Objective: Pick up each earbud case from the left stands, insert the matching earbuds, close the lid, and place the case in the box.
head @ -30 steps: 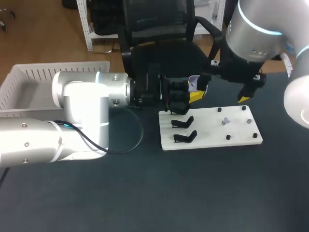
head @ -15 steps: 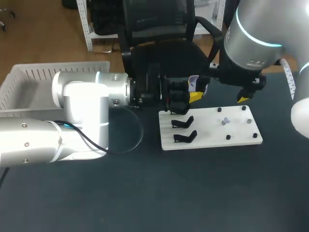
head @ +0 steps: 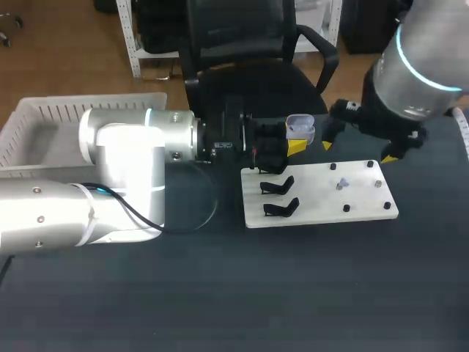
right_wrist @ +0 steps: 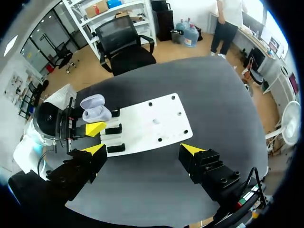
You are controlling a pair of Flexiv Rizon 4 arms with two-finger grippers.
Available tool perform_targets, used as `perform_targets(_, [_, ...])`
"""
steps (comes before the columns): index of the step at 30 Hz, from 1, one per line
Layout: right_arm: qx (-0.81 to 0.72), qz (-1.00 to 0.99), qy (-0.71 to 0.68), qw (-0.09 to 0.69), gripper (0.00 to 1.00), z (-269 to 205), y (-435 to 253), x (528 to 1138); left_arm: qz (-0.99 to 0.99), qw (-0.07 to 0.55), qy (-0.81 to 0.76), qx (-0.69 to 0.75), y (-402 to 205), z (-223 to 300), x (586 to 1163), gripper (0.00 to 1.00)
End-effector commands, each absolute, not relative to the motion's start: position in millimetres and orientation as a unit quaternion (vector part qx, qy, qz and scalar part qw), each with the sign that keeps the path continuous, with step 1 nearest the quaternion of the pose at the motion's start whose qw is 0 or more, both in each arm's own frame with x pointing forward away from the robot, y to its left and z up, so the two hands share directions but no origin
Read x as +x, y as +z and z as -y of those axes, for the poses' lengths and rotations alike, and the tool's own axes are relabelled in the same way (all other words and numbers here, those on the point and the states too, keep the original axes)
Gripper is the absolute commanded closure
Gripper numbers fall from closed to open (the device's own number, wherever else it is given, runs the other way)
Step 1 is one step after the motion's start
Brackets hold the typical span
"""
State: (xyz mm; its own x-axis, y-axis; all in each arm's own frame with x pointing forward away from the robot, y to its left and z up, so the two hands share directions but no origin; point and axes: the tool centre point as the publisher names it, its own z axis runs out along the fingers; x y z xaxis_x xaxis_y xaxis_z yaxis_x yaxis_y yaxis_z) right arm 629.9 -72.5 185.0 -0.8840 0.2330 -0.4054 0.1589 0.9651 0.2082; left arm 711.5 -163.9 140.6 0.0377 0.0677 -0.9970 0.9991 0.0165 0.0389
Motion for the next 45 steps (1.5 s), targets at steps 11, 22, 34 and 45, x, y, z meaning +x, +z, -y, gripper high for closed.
perform_targets(11, [0.062,-0.968,0.151,0.193,0.00,102.4,110.1,653.3,-0.511,0.501,-0.467,0.519,139.6,164.0,709.7,1.00])
perform_targets(22, [0.043,-0.973,0.152,0.168,0.00,98.0,80.6,670.7,-0.511,0.501,-0.467,0.519,139.6,164.0,709.7,1.00])
perform_targets(34, [0.046,-0.981,0.143,0.124,0.00,92.8,53.6,685.7,-0.511,0.501,-0.467,0.519,139.6,164.0,709.7,1.00])
perform_targets(45, [0.036,-0.980,0.157,0.118,0.13,90.3,41.8,693.1,-0.511,0.501,-0.467,0.519,139.6,164.0,709.7,1.00])
